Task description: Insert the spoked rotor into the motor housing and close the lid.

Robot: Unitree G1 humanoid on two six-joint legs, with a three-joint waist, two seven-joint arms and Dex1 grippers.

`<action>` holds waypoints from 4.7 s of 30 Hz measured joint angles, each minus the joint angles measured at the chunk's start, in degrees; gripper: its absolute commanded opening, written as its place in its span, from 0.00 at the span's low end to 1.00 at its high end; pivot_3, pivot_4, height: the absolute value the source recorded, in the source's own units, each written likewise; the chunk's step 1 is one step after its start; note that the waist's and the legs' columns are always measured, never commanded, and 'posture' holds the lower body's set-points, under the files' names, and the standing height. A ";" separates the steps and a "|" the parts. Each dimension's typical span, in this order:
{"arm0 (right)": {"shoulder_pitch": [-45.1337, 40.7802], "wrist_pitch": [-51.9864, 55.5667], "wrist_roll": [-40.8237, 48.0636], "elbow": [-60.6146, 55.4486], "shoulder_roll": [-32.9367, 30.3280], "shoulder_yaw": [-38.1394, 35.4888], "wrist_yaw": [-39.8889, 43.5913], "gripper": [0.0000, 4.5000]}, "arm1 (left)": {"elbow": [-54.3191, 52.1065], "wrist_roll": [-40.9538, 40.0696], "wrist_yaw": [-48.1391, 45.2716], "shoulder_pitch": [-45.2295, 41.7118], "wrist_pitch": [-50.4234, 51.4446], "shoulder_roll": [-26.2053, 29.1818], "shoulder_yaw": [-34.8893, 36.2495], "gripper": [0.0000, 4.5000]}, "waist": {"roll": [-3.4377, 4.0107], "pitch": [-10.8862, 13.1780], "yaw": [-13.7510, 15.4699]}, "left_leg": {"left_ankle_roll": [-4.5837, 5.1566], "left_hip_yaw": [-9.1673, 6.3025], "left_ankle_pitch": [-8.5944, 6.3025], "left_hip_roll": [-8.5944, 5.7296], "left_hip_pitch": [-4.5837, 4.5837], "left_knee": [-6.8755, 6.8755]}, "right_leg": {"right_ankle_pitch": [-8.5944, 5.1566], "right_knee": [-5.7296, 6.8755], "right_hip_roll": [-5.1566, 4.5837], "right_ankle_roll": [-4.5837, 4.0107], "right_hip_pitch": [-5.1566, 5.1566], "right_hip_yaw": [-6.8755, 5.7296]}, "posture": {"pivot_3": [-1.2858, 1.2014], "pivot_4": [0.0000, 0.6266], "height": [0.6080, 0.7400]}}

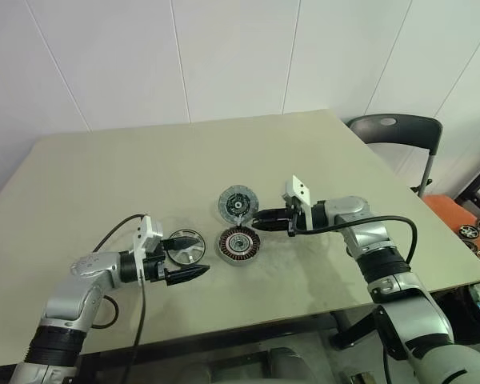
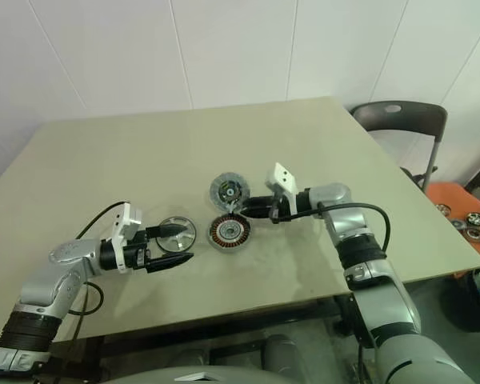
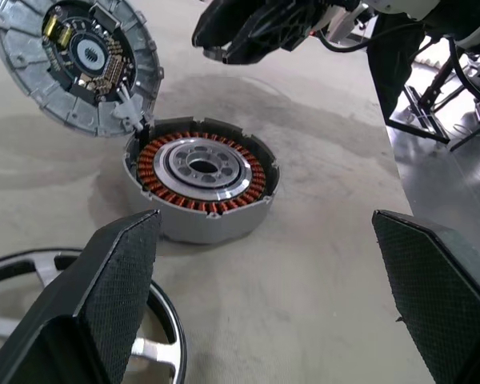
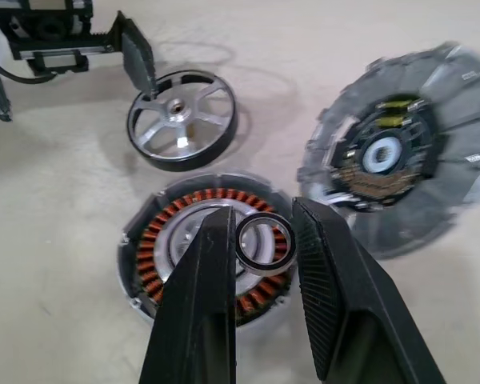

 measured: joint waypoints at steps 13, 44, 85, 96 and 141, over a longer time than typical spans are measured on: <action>-0.21 4.21 0.21 1.83 4.43 1.25 -0.64 0.16 | -2.33 -0.82 1.11 1.48 0.66 -0.39 0.09 1.00 | 0.01 0.00 -0.04 | 0.00 -0.01 0.00 -0.01 -0.04 -0.01 | 0.01 0.01 0.00 0.00 -0.06 -0.01 | 0.52 0.00 1.00; 0.71 -5.56 -4.82 5.74 5.64 5.74 -3.46 0.16 | 3.09 -0.13 -1.33 2.57 -4.35 -0.40 0.14 1.00 | 0.00 0.00 -0.08 | -0.01 -0.02 0.00 -0.04 -0.30 -0.02 | 0.02 0.03 0.01 -0.01 -0.35 -0.02 | 0.52 0.00 1.00; -0.02 -5.00 -4.34 7.75 6.38 4.54 -2.82 0.59 | -4.11 -1.22 2.27 2.68 1.66 -0.35 0.14 1.00 | -0.01 -0.01 -0.10 | -0.01 -0.02 0.00 -0.04 -0.28 0.00 | 0.02 0.10 0.01 -0.01 -0.35 -0.01 | 0.52 0.00 1.00; -5.48 2.22 2.17 6.30 4.61 -0.79 0.93 0.47 | -4.32 -1.22 2.25 2.68 1.61 -0.40 0.17 1.00 | -0.01 -0.01 -0.12 | -0.01 -0.03 0.00 -0.03 -0.29 -0.01 | 0.02 0.10 0.01 -0.01 -0.36 -0.03 | 0.52 0.00 1.00; -1.61 -4.24 -4.36 5.17 6.84 6.28 2.44 0.01 | -3.27 -1.19 2.83 3.29 0.21 -0.71 0.54 1.00 | -0.02 -0.02 -0.09 | -0.01 -0.05 0.00 -0.04 -0.35 0.01 | 0.04 0.16 -0.02 0.00 -0.46 -0.04 | 0.52 0.00 1.00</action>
